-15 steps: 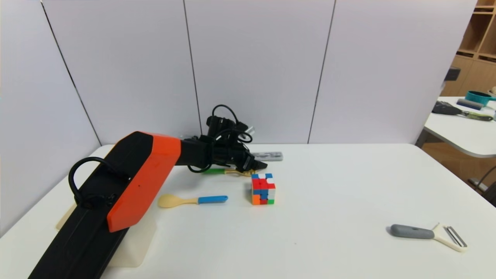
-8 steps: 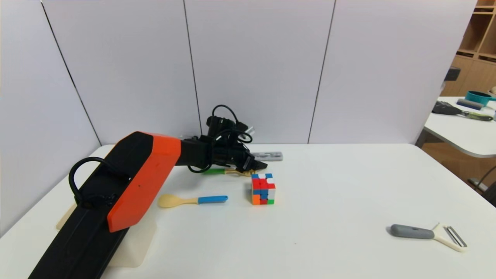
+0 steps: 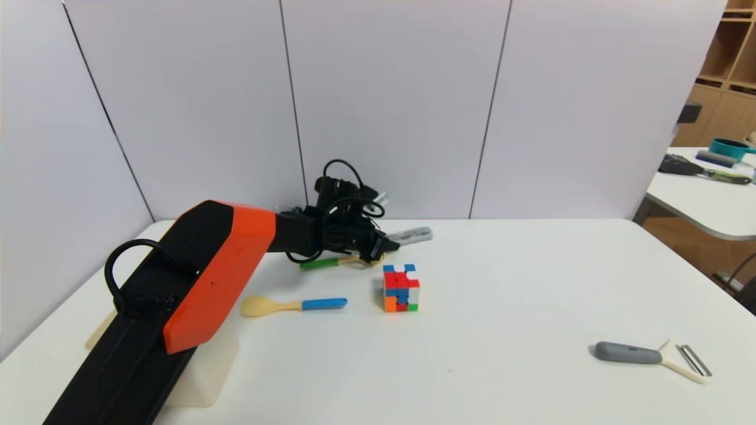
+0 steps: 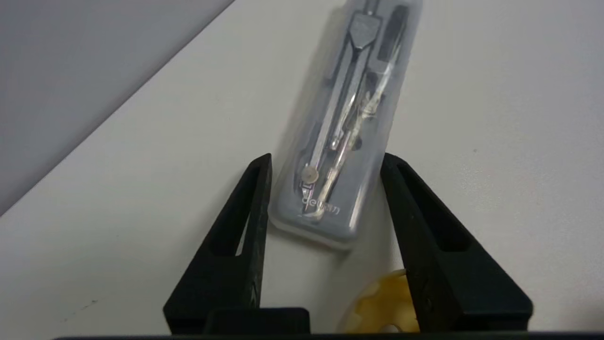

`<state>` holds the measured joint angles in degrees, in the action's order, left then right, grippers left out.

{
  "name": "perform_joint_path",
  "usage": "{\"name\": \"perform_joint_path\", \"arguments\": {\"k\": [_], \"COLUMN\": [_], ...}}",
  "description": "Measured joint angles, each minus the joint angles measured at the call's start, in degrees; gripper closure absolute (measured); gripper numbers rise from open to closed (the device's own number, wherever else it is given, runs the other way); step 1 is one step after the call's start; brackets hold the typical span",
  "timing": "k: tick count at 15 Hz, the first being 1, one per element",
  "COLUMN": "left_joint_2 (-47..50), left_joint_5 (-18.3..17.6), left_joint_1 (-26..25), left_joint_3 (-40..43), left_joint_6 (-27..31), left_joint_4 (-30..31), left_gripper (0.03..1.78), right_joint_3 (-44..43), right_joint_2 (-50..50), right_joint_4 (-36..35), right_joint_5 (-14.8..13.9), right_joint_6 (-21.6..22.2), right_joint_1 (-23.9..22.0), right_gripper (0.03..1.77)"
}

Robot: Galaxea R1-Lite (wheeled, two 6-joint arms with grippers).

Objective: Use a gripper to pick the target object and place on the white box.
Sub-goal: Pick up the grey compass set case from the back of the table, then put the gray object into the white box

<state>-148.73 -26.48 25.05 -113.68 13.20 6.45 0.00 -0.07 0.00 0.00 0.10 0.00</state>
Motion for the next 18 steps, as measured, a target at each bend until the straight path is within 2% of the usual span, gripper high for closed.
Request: {"name": "perform_joint_path", "arguments": {"k": [1,2,11,18], "left_joint_2": [0.00,0.00,2.33,11.82], "left_joint_5": [0.00,0.00,-0.04,-0.33], "left_joint_1": [0.02,0.05,0.06,0.16], "left_joint_3": [0.00,0.00,0.04,2.02], "left_joint_6": [-0.01,-0.01,-0.12,1.18], "left_joint_4": [0.00,0.05,-0.83,-8.18], "left_gripper": [1.19,1.22,1.22,1.22], "right_joint_3": [0.00,0.00,0.00,0.00], "right_joint_2": [0.00,0.00,0.00,0.00], "right_joint_4": [0.00,-0.02,-0.02,-0.05], "right_joint_5": [0.00,-0.02,0.00,0.00], "right_joint_6": [0.00,0.00,0.00,0.00], "right_joint_1": [0.00,0.00,0.00,0.00], "right_gripper": [0.03,0.03,0.03,0.03]}}
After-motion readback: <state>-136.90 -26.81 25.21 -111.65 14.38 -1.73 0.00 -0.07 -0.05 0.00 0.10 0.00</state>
